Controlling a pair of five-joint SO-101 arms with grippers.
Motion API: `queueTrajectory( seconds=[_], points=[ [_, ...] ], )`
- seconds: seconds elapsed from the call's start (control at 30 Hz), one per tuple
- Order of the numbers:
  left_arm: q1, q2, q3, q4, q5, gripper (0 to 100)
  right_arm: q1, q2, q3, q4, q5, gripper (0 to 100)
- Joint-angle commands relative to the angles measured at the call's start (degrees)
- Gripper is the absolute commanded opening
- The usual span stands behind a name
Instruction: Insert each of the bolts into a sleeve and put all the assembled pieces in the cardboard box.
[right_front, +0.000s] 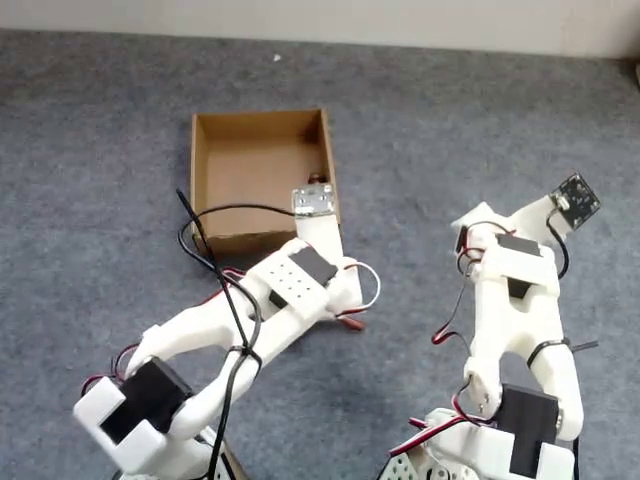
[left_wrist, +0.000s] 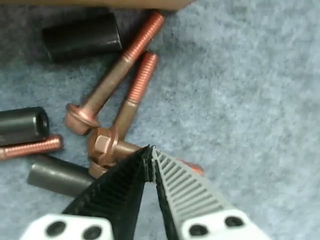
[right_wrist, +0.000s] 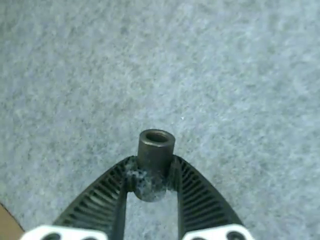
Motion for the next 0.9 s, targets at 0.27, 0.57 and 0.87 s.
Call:
queueTrajectory(
  seconds=[0.27,0.57,0.87],
  points=[
    [0.84,0.04,-1.36,-0.88,2.99,22,0.4,-3.38,-2.07,-1.1,-0.44,0.4],
    [0.31,0.31,-1.27,3.52,2.9,18,0.4,-3.38,-1.98,-1.1,-0.26,0.4],
    [0.48,-0.22,-1.54,8.97,2.55,18,0.4,-3.38,-1.98,-1.1,-0.18,0.4]
  ],
)
